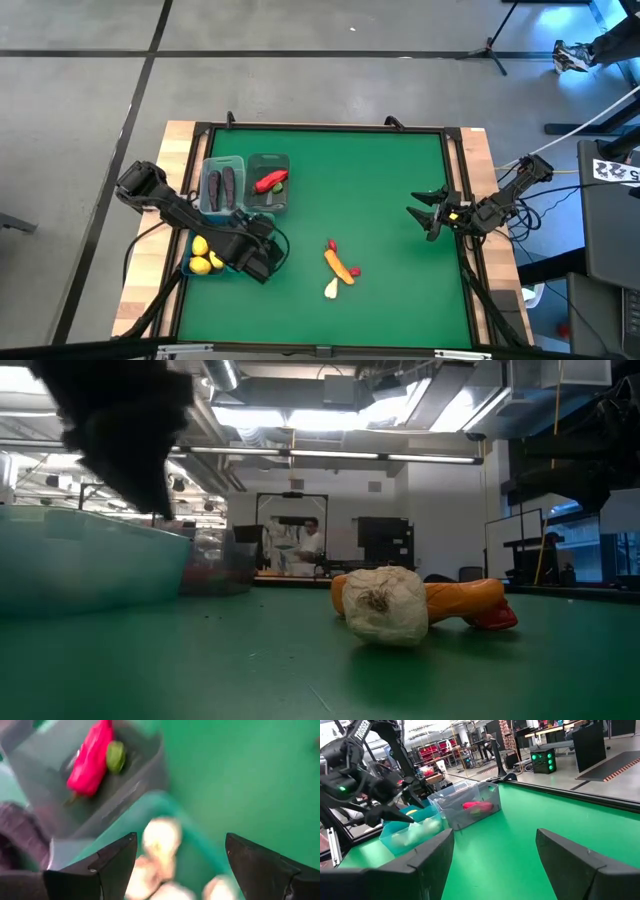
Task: Sort produce into baskets
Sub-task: Put the white garlic into the green bin
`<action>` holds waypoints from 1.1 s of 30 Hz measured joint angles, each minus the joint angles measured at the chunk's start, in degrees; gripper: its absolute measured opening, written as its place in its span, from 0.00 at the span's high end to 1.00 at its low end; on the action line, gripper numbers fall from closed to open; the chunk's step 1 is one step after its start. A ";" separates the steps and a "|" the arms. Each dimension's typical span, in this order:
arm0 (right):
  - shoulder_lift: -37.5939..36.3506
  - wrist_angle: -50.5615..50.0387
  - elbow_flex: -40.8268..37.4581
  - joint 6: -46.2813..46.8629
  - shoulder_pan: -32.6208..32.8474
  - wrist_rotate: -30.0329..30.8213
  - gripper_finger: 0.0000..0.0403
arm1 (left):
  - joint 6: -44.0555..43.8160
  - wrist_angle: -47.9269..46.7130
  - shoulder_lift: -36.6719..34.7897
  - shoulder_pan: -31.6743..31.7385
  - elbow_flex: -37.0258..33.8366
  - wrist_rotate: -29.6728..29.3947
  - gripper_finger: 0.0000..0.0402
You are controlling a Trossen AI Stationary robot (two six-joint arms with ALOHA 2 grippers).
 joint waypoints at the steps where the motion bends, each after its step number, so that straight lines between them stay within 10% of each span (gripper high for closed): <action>1: 0.00 -0.01 -0.01 0.01 -0.02 0.01 0.30 | -0.06 1.26 -0.01 0.00 0.54 -1.70 0.26; 17: 0.00 0.01 -0.01 0.02 -0.01 0.01 0.30 | 34.48 49.17 1.33 -2.78 1.68 -4.73 0.26; 33: 0.00 0.06 -0.01 0.04 0.00 -0.44 0.30 | 30.77 65.24 18.38 -1.79 8.06 -4.17 0.26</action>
